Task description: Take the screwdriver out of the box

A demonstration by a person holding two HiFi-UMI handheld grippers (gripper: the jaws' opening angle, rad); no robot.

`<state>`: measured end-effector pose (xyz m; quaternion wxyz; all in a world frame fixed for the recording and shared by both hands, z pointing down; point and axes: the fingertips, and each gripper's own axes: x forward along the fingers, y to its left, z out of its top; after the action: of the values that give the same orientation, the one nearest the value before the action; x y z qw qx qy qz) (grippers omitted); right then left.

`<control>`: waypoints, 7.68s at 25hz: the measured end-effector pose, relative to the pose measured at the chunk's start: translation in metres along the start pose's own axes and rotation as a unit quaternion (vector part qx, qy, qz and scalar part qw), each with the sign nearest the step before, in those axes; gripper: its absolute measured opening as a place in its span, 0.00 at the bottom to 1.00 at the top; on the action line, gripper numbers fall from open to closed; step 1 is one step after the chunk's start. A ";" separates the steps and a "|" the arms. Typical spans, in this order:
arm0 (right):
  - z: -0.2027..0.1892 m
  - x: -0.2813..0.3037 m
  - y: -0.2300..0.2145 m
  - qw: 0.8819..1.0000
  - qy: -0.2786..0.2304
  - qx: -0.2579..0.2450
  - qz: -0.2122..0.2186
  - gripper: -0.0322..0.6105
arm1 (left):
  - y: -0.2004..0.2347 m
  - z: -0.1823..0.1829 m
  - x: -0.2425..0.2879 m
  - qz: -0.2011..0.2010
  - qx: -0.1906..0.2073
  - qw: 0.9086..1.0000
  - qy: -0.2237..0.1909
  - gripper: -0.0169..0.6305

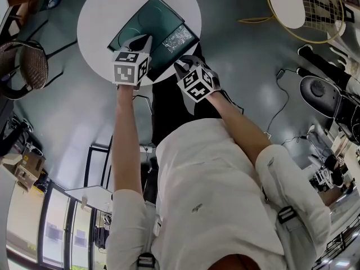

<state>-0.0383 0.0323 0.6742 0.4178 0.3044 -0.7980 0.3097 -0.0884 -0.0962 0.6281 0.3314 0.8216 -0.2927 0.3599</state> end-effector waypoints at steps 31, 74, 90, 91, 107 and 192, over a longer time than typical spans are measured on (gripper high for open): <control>-0.032 -0.015 0.003 1.000 0.008 0.001 0.007 0.17 | -0.003 0.001 -0.002 0.013 0.004 1.000 -0.001 0.04; 0.072 -0.014 -0.030 0.999 0.017 -0.039 0.014 0.74 | -0.120 -0.111 -0.048 0.087 -0.147 0.985 -0.020 0.16; 0.069 0.033 -0.044 0.999 0.036 0.008 -0.019 0.83 | -0.122 -0.148 -0.022 0.113 0.051 0.987 0.104 0.20; 0.070 0.034 -0.043 0.999 0.033 0.007 -0.016 0.84 | -0.121 -0.149 -0.021 0.115 0.056 0.986 0.106 0.20; 0.060 0.035 -0.017 0.995 0.079 -0.041 0.036 0.84 | -0.113 -0.155 -0.022 0.121 0.056 0.985 0.111 0.19; 0.037 -0.083 -0.015 0.900 0.047 -0.433 0.016 0.16 | -0.098 -0.121 -0.074 0.189 -0.026 0.981 0.040 0.18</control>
<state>-0.0059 0.0140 0.5901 0.5401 0.0659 -0.8378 -0.0454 -0.1083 0.0730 0.6008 0.2900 0.7277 -0.4379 0.4411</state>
